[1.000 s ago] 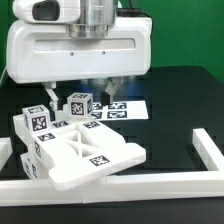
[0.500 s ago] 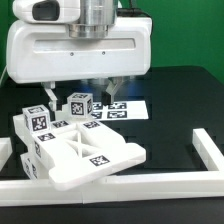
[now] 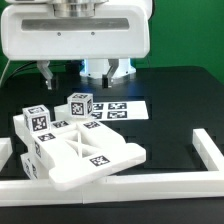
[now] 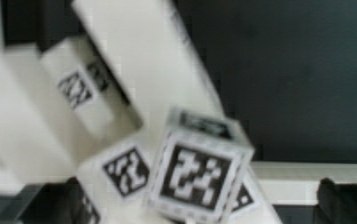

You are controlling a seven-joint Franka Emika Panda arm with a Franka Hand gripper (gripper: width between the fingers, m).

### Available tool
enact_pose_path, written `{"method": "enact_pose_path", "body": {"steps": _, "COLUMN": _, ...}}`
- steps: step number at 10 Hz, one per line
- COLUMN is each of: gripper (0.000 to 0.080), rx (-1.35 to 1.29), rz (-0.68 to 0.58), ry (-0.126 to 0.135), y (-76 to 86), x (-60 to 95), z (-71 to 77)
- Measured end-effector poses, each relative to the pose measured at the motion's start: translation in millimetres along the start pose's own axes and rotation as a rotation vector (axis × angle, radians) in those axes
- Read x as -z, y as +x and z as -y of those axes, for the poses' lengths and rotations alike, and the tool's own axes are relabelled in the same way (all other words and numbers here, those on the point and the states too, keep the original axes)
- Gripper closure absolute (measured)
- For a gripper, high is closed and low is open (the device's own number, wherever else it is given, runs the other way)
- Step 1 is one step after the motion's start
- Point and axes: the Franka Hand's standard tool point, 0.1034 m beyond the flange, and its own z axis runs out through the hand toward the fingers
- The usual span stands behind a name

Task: Assemble chair

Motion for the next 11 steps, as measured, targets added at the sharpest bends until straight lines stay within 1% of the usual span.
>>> {"method": "enact_pose_path", "body": {"steps": 1, "gripper": 0.015, "rx": -0.028, "rz": -0.004, "ry": 0.008, "y": 0.2, "x": -2.3, "z": 0.7}}
{"method": "enact_pose_path", "body": {"steps": 2, "gripper": 0.015, "rx": -0.021, "rz": -0.003, "ry": 0.004, "y": 0.1, "x": -2.4, "z": 0.2}}
{"method": "enact_pose_path", "body": {"steps": 5, "gripper": 0.015, "rx": -0.025, "rz": -0.001, "ry": 0.003, "y": -0.2, "x": -4.0, "z": -1.5}}
{"method": "enact_pose_path", "body": {"steps": 6, "gripper": 0.015, "rx": -0.067, "rz": 0.003, "ry": 0.007, "y": 1.3, "x": -12.4, "z": -12.9}}
{"method": "enact_pose_path", "body": {"steps": 7, "gripper": 0.015, "rx": -0.091, "rz": -0.001, "ry": 0.001, "y": 2.7, "x": -18.7, "z": -19.0}}
{"method": "enact_pose_path", "body": {"steps": 8, "gripper": 0.015, "rx": -0.133, "rz": 0.013, "ry": 0.011, "y": 0.8, "x": -25.4, "z": -20.7}}
{"method": "enact_pose_path", "body": {"steps": 9, "gripper": 0.015, "rx": -0.164, "rz": 0.032, "ry": 0.011, "y": 2.5, "x": -26.3, "z": -20.9}}
{"method": "enact_pose_path", "body": {"steps": 10, "gripper": 0.015, "rx": -0.171, "rz": 0.024, "ry": 0.007, "y": 5.3, "x": -27.6, "z": -15.8}}
{"method": "enact_pose_path", "body": {"steps": 11, "gripper": 0.015, "rx": -0.175, "rz": 0.026, "ry": 0.009, "y": 4.5, "x": -29.3, "z": -9.8}}
